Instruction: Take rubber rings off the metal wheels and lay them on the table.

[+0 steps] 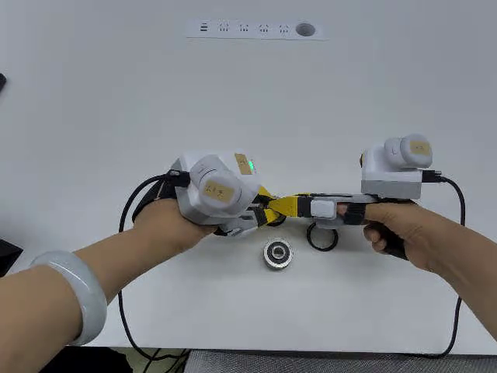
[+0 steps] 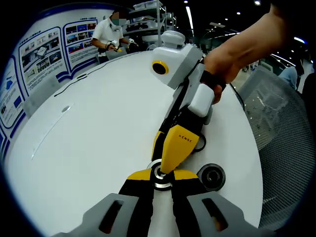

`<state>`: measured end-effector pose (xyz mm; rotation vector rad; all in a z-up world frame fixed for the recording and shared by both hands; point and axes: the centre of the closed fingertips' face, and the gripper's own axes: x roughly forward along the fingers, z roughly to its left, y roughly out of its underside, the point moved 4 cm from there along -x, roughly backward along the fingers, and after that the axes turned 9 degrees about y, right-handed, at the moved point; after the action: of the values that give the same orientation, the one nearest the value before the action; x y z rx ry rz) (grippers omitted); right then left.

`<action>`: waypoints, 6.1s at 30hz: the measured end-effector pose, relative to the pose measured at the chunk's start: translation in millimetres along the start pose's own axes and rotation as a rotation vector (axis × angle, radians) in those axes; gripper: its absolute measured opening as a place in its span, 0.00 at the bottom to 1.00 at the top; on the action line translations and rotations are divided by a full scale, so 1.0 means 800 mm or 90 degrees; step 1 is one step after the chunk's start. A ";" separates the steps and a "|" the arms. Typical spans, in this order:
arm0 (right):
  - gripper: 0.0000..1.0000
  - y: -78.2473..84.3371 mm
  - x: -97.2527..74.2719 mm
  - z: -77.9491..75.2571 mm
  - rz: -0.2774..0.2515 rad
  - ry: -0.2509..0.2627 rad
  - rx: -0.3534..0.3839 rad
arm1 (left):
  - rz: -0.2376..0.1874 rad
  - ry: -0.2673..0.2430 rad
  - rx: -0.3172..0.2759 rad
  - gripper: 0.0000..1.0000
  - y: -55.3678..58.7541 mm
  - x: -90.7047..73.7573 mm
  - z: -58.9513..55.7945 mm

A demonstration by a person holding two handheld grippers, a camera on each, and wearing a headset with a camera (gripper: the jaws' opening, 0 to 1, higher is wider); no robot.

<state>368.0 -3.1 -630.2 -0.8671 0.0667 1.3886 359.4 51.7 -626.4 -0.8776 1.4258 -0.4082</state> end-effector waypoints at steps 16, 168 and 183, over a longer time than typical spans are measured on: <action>0.30 0.010 -0.012 0.003 0.039 -0.021 -0.005 | -0.003 0.001 0.000 0.13 0.000 0.000 0.000; 0.01 0.021 -0.063 0.020 -0.054 0.021 0.064 | -0.036 -0.027 0.008 0.42 0.014 -0.021 0.002; 0.02 0.043 -0.091 -0.004 -0.061 0.059 0.098 | -0.035 -0.030 0.001 0.42 0.017 -0.023 0.003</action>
<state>322.7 -66.8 -611.9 -0.7949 0.1986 1.2375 355.5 73.9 -623.9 -0.9217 1.3597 -0.4270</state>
